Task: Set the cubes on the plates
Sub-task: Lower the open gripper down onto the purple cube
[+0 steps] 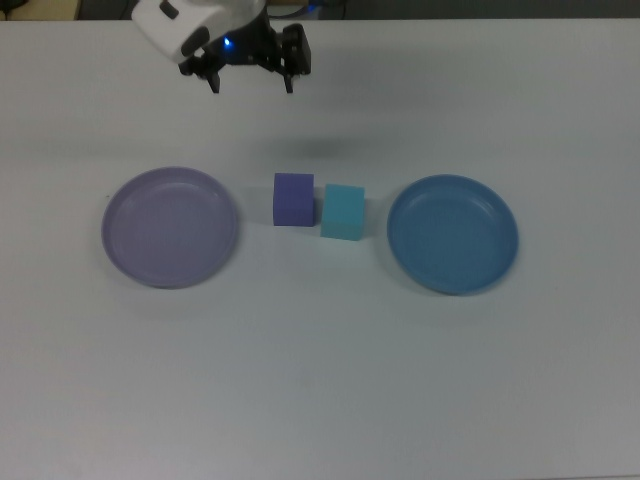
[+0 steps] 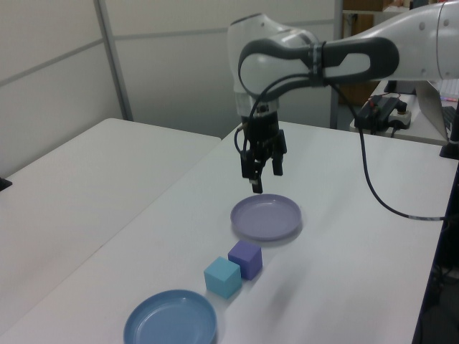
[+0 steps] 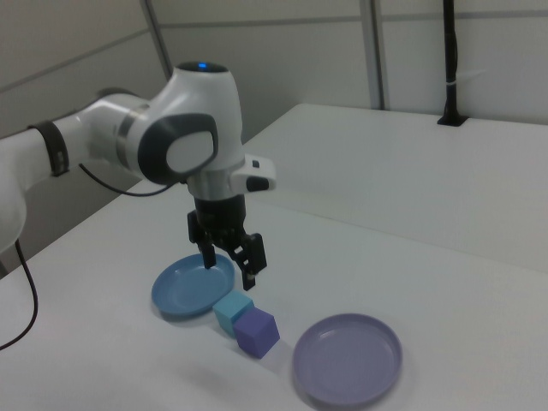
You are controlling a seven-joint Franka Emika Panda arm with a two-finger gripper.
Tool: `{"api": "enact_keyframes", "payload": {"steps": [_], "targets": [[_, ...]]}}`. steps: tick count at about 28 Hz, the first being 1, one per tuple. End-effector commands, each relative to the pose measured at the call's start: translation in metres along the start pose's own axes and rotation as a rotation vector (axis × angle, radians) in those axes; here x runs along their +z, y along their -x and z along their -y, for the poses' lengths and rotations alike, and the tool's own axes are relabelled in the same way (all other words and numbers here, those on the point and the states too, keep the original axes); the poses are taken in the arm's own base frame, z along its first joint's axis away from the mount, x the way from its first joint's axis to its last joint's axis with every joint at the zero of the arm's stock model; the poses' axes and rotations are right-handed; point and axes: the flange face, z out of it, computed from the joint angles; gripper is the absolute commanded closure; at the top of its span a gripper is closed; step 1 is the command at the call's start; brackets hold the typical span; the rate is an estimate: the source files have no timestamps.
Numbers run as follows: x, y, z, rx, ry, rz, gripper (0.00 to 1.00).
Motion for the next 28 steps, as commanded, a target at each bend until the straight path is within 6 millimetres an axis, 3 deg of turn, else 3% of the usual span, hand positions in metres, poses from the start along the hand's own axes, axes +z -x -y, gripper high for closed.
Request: {"api": "enact_keyframes", "payload": {"steps": [1, 4, 12, 16, 23, 28], "targets": [[0.03, -0.001, 0.002, -0.005, 0.019, -0.048, 0.0], [0.045, -0.008, 0.002, -0.005, 0.026, -0.06, 0.0], [0.096, -0.034, 0.026, -0.036, 0.096, -0.068, 0.0], [0.11, -0.041, 0.028, -0.023, 0.133, -0.08, 0.0], [0.145, -0.052, 0.047, -0.038, 0.171, -0.061, 0.0], [0.159, -0.055, 0.062, -0.033, 0.201, -0.059, 0.0]]}}
